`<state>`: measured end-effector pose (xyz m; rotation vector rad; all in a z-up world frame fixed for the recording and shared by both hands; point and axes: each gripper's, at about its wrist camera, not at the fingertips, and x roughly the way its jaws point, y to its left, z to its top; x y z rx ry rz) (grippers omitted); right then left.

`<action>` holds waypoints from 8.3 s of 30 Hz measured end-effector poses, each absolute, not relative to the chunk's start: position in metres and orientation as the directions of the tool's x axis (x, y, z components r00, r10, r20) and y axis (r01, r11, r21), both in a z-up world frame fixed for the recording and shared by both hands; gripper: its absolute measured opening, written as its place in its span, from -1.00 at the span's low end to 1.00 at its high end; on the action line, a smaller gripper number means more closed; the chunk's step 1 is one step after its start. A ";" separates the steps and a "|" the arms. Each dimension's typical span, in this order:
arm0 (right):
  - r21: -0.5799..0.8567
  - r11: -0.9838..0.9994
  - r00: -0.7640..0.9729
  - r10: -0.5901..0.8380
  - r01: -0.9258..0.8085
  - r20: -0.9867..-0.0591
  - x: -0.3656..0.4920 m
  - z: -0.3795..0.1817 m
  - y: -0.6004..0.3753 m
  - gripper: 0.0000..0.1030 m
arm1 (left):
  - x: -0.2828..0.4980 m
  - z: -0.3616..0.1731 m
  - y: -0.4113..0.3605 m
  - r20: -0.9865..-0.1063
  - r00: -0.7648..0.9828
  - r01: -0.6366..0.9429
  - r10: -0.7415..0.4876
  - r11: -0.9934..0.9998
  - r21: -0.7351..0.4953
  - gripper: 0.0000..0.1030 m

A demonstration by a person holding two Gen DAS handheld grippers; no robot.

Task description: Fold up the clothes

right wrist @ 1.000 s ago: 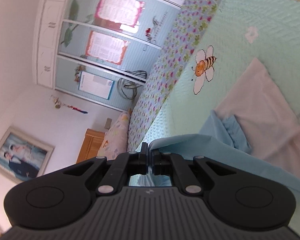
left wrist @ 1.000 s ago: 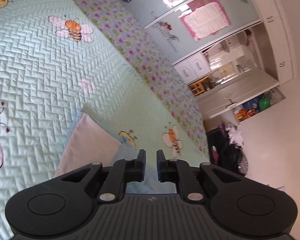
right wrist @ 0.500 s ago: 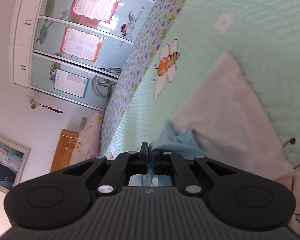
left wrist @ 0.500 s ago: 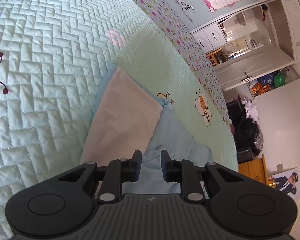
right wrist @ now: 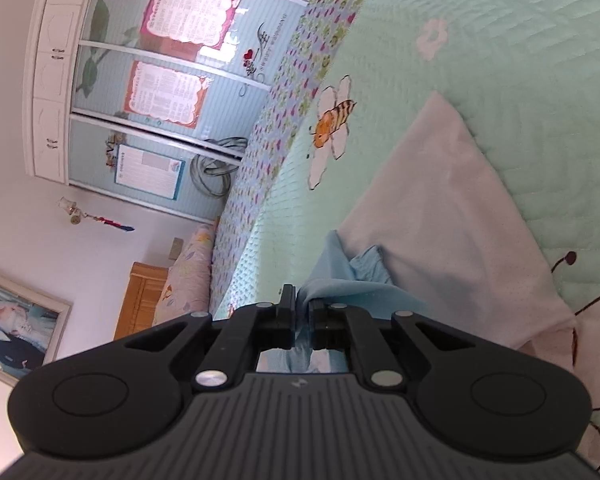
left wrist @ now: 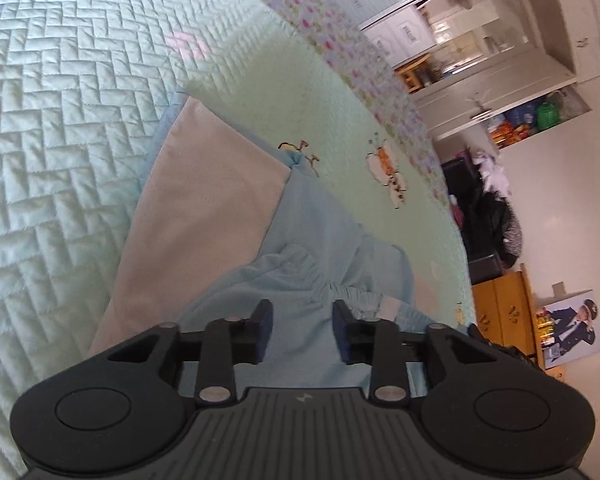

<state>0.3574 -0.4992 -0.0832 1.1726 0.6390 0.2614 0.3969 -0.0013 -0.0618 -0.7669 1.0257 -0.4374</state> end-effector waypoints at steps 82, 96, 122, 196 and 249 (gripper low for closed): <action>-0.158 0.849 0.815 0.407 -0.504 -0.411 0.334 -0.001 -0.410 -0.93 | 0.342 -0.042 -0.023 -0.691 0.534 0.324 -0.487 0.873 -0.365 0.55; -0.170 0.843 0.840 0.447 -0.511 -0.307 0.260 0.023 -0.423 -0.93 | 0.399 -0.035 -0.057 -0.637 0.527 0.619 -0.563 0.768 -0.167 0.56; -0.092 0.875 0.860 0.440 -0.475 -0.260 0.237 0.017 -0.441 -0.92 | 0.430 -0.066 -0.148 -0.760 0.188 0.883 -0.622 0.447 -0.147 0.53; 0.092 0.917 0.742 0.370 -0.388 -0.559 -0.003 -0.021 -0.424 -0.52 | 0.051 -0.019 -0.005 -0.480 0.558 0.619 -0.677 0.725 -0.303 0.16; 0.861 0.504 0.834 0.449 0.060 -0.321 -0.041 -0.122 -0.460 0.09 | 0.111 -0.093 -0.121 -0.558 0.830 0.154 -0.001 0.961 0.228 -0.90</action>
